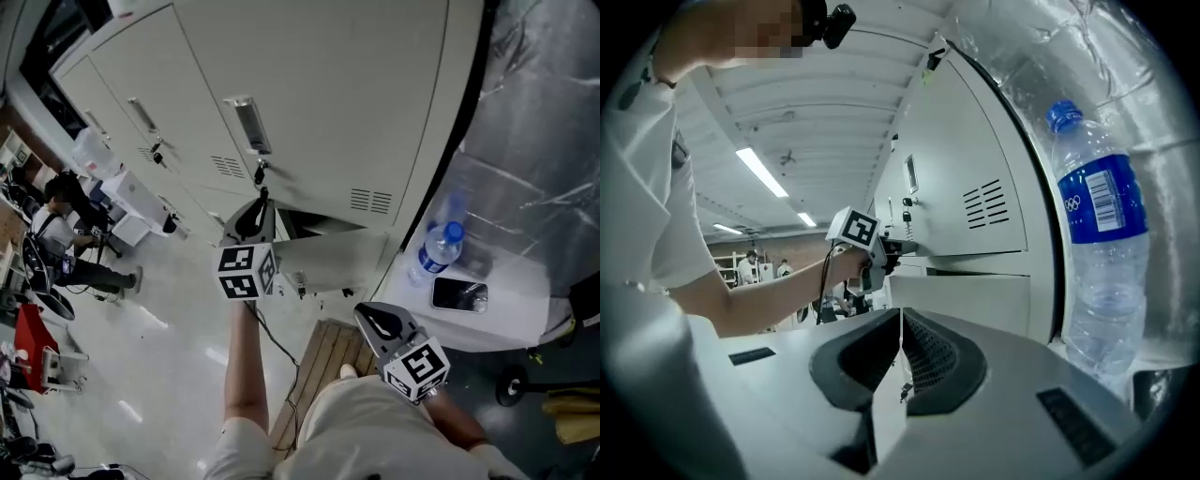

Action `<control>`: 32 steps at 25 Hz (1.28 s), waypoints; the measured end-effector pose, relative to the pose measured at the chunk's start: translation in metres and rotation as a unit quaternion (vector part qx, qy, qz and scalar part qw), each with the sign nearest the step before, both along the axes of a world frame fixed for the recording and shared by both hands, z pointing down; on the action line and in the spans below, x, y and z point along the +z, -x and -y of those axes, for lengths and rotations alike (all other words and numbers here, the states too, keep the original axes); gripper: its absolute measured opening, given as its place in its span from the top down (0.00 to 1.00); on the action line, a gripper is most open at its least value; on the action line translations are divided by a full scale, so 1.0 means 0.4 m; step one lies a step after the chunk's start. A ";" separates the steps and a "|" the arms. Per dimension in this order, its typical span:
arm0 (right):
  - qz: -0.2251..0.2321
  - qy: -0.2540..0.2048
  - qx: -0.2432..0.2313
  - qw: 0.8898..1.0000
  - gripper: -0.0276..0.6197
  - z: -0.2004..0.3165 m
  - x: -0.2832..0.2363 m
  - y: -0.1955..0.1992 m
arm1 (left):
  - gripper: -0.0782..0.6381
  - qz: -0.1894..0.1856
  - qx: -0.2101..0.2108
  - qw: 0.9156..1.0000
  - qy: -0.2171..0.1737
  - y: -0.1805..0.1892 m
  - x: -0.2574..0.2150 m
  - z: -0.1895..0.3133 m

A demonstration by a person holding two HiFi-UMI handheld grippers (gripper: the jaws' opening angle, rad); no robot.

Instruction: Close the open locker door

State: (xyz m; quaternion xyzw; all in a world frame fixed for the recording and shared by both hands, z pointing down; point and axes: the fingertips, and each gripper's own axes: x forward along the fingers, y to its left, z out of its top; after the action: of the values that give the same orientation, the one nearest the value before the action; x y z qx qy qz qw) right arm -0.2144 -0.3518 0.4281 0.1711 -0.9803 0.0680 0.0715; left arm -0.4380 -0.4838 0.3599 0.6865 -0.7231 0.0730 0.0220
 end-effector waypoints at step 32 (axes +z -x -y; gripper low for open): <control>0.009 0.034 0.003 0.999 0.91 -0.037 0.041 -0.039 | 0.71 -0.023 -0.049 0.997 -0.063 -0.010 -0.026 -0.082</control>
State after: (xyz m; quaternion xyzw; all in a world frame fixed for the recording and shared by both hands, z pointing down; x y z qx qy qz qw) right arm -0.1988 -0.3372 0.4447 0.1711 -0.9775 0.1030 0.0684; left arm -0.4341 -0.4510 0.3497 0.6518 -0.7583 0.0100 -0.0013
